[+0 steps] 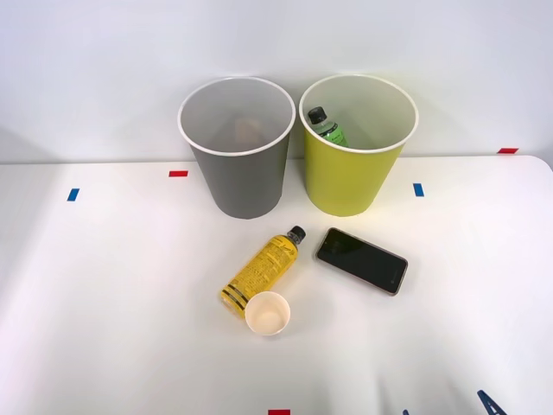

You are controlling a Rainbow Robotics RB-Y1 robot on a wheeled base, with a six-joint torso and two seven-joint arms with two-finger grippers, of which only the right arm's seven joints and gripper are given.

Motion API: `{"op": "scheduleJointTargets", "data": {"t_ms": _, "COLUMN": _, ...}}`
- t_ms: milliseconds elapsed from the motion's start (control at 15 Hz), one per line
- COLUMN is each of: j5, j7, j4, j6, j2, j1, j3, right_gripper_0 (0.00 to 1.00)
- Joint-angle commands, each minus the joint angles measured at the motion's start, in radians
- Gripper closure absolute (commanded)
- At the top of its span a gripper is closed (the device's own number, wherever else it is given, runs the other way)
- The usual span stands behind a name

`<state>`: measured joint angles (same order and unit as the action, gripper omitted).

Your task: Put cans in the gray bin, plastic bottles in the light green bin

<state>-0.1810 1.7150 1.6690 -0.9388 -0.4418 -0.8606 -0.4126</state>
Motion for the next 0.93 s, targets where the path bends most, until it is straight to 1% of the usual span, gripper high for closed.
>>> {"op": "scheduleJointTargets", "data": {"t_ms": 67, "j5": 0.000, "j7": 0.000, "j4": 0.000, "j6": 0.000, "j2": 0.000, "j1": 0.000, "j3": 0.000, "right_gripper_0": 0.00}}
{"op": "scheduleJointTargets", "data": {"t_ms": 933, "j5": 0.000, "j7": 0.000, "j4": 0.000, "j6": 0.000, "j2": 0.000, "j1": 0.000, "j3": 0.000, "right_gripper_0": 0.00}}
